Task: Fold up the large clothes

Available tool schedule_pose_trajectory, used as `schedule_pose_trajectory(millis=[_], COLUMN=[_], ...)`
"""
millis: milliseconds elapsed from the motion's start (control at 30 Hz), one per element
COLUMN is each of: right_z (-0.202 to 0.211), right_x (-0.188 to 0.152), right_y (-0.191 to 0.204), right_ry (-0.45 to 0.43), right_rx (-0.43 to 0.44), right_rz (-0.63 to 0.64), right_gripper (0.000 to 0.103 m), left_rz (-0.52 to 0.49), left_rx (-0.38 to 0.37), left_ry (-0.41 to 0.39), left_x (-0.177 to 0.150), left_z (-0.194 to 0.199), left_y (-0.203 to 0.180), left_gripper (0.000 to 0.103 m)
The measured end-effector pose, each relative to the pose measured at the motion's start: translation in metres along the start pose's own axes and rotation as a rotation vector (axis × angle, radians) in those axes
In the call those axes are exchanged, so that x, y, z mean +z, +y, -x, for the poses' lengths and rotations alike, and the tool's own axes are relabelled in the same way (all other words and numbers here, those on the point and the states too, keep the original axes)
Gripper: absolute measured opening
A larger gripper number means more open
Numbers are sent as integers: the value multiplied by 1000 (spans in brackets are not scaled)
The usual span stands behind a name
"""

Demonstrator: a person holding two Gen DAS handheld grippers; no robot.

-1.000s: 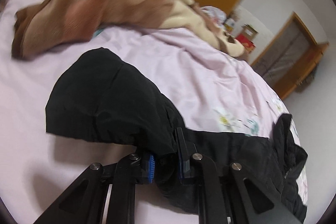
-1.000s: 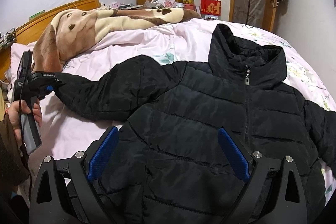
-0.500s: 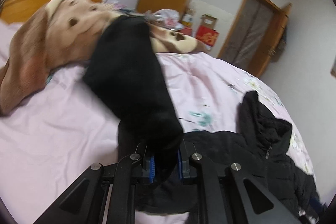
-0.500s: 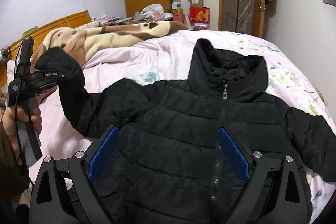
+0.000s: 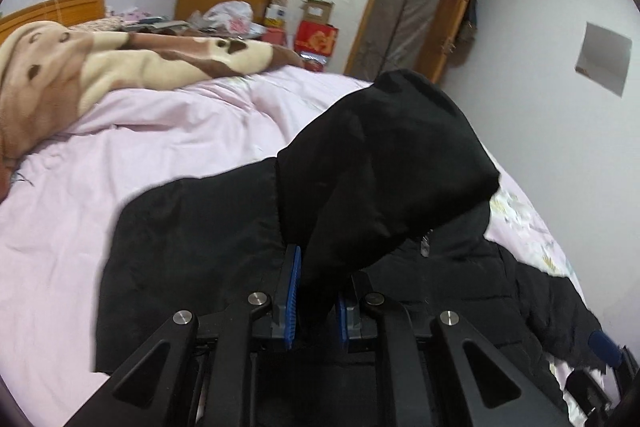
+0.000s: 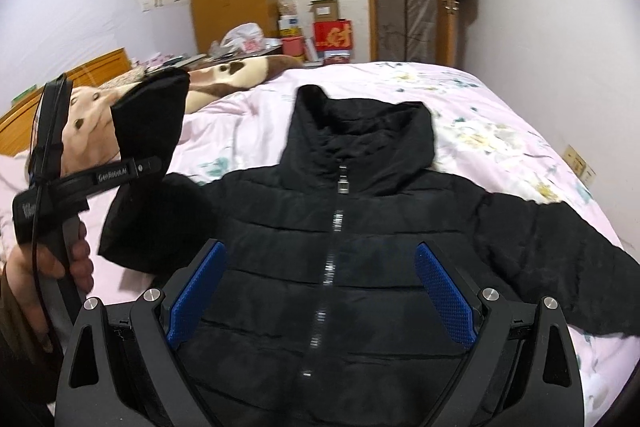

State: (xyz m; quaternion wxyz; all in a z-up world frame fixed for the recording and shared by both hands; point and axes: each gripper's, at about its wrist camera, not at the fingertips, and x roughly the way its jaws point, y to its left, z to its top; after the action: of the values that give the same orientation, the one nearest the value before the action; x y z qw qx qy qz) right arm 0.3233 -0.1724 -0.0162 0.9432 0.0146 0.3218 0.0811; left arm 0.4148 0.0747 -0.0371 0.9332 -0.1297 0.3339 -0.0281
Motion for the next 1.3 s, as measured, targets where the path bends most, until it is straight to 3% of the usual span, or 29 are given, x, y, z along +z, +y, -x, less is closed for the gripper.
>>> schedule_pose_trajectory(millis=[267, 433, 533, 600, 667, 867, 1033, 1100, 1133, 1167, 1233, 1300], right_z=[-16, -46, -73, -95, -118, -158, -178, -189, -192, -192, -192, -188], right_x=[-9, -7, -3, 1, 2, -5, -16, -24, -27, -29, -29, -24], right_y=[-42, -55, -54, -49, -42, -7, 25, 33, 36, 38, 36, 32], right_ry=[47, 98, 142, 182, 231, 321, 367, 408, 415, 408, 403, 391], right_rx=[-42, 9, 57, 114, 170, 320, 338, 327, 316, 300, 312, 347], right_rz=[-102, -163, -198, -226, -259, -298, -286, -288, -287, -279, -303, -333], right_gripper=[96, 96, 96, 96, 95, 94, 93, 87, 78, 62, 41, 14], left_rz=[-27, -63, -102, -122, -138, -106, -58, -37, -33, -33, -23, -15], left_rx=[-59, -54, -72, -62, -64, -90, -79, -72, -60, -51, -16, -12], left_ry=[152, 207, 224, 228, 263, 257, 217, 227, 231, 232, 228, 216], left_x=[-46, -60, -66, -72, -78, -92, -91, -91, -91, -91, -88, -85], left_z=[-47, -55, -48, -42, -39, -9, 18, 22, 24, 26, 30, 36], left_y=[-33, -28, -19, -10, -2, 29, 55, 65, 69, 74, 81, 88], left_gripper=[16, 30, 48, 62, 62, 69, 69, 70, 70, 70, 70, 70])
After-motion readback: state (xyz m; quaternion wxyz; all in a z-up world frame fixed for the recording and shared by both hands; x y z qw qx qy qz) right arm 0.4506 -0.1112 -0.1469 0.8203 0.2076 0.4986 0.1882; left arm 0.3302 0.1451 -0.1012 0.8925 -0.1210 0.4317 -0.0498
